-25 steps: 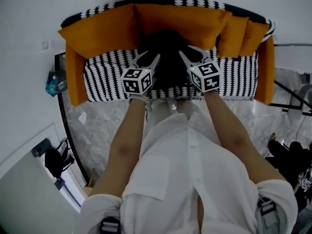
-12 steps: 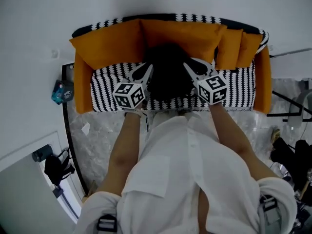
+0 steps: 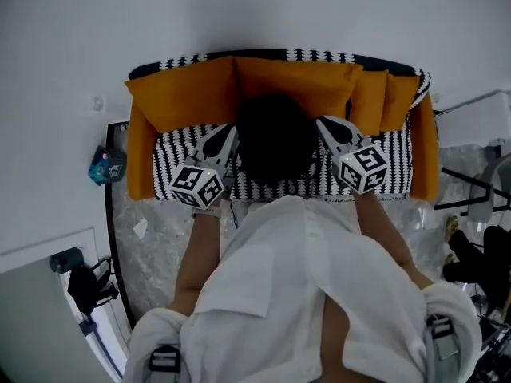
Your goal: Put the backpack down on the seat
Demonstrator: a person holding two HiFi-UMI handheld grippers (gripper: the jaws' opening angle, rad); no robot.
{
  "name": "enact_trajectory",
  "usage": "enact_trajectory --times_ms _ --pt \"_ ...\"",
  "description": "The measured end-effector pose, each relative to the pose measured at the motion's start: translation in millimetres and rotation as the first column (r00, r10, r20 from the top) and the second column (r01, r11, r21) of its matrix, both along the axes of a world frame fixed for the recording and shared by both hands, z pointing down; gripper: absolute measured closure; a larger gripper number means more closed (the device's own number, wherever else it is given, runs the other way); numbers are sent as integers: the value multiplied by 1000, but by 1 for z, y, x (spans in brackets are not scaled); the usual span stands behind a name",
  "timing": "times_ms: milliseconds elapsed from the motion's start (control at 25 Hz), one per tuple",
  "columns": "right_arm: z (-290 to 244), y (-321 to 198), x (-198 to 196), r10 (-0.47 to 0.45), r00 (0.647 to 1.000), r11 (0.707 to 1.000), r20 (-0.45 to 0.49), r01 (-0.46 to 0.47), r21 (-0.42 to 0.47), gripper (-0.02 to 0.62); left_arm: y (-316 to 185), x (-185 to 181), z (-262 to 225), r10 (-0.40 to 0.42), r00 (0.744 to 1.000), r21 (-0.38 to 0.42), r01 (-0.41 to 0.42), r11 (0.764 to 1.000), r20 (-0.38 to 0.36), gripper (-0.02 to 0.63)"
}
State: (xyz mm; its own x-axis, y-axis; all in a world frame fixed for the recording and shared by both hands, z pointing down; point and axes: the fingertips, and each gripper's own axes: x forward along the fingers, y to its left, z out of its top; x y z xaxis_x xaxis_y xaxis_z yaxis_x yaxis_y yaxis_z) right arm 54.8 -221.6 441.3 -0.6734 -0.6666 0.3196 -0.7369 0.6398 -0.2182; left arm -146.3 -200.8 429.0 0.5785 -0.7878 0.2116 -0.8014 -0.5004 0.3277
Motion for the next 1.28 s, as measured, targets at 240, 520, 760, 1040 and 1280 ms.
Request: enact_trajectory --times_ms 240,520,760,1040,1280 --pt "-31 -7 38 103 995 992 -13 -102 71 577 -3 -21 -42 -42 999 94 41 995 5 568" --pt "-42 -9 48 144 989 986 -23 -141 91 578 3 -26 -51 -52 999 109 50 993 10 568" --pt "-41 -11 37 123 992 989 -17 -121 84 578 1 -25 -50 -38 999 103 38 994 -3 568" --pt "-34 -10 27 103 994 993 -24 -101 67 578 2 -25 -45 -30 999 93 32 995 -22 568" --pt "-36 -12 21 92 995 994 -28 -89 69 578 0 -24 -44 -15 999 91 18 996 -33 568"
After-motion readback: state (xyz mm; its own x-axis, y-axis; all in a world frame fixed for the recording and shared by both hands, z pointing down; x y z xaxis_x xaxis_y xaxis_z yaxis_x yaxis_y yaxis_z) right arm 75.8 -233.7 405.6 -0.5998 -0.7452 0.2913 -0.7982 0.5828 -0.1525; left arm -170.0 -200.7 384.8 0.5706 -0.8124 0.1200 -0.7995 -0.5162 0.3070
